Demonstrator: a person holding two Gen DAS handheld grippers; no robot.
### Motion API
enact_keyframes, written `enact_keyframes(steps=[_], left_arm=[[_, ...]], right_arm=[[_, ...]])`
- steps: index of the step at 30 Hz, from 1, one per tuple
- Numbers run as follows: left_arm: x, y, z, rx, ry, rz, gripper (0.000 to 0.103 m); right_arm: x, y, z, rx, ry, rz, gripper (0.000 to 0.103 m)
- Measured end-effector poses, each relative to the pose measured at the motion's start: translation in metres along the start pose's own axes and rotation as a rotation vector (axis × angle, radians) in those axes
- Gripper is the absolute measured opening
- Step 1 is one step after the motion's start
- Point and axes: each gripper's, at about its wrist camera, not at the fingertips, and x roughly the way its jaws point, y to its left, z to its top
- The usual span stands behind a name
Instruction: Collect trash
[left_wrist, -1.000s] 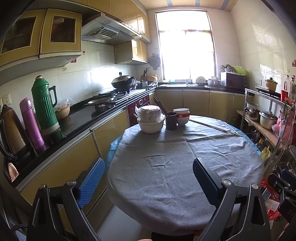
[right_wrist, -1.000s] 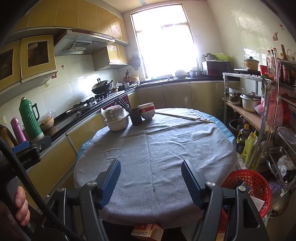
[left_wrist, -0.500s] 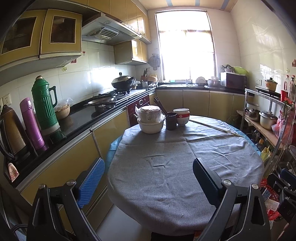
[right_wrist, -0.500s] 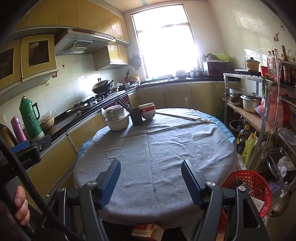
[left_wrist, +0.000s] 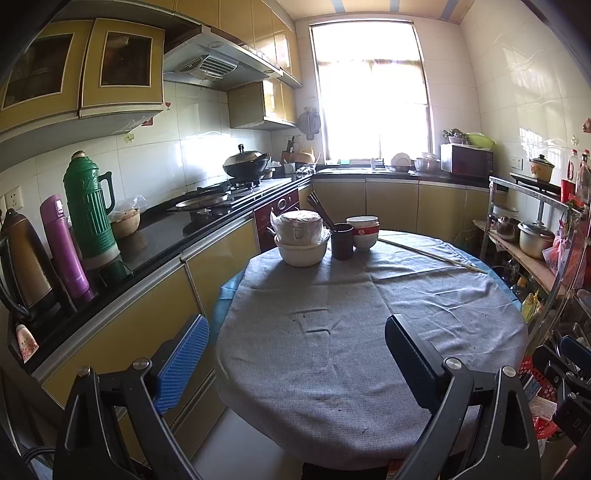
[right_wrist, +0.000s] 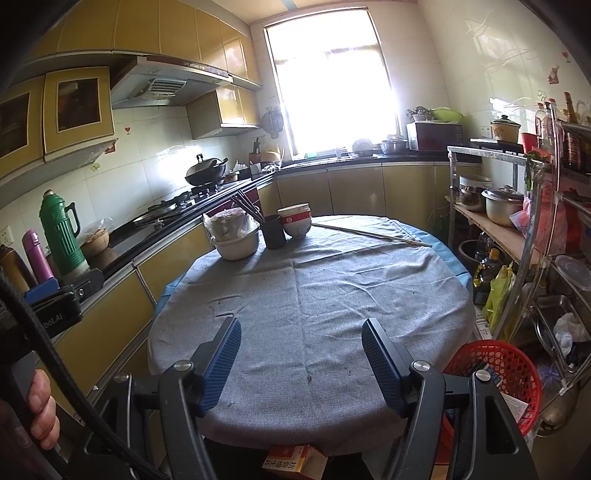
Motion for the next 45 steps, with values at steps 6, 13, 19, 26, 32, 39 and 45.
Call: enact_keyframes(steps=[6, 13, 19, 26, 32, 39, 45], left_arm=[[-0.0004, 0.0000, -0.0003, 0.001, 0.001, -0.001, 0.096], [-0.0001, 0.0001, -0.0005, 0.000, 0.003, -0.001, 0.096], [0.0006, 0.0003, -0.0017, -0.002, 0.007, -0.001, 0.096], [0.0021, -0.0008, -0.0030, 0.001, 0.012, -0.001, 0.096], [0.0032, -0.0020, -0.0039, 0.004, 0.017, -0.004, 0.096], [0.0050, -0.0053, -0.0061, 0.017, 0.022, -0.004, 0.096], [0.0075, -0.0066, -0.0070, 0.025, 0.032, -0.004, 0.096]], right_arm=[[0.0007, 0.0010, 0.0000, -0.002, 0.004, 0.003, 0.071], [0.0021, 0.0009, -0.0002, -0.004, 0.007, 0.004, 0.071], [0.0025, 0.0000, -0.0010, -0.005, 0.010, 0.007, 0.071], [0.0035, -0.0012, -0.0031, -0.002, 0.017, 0.006, 0.071], [0.0043, -0.0012, -0.0043, -0.004, 0.021, 0.007, 0.071], [0.0061, -0.0022, -0.0055, -0.001, 0.022, 0.006, 0.071], [0.0091, -0.0028, -0.0071, 0.000, 0.028, 0.006, 0.071]])
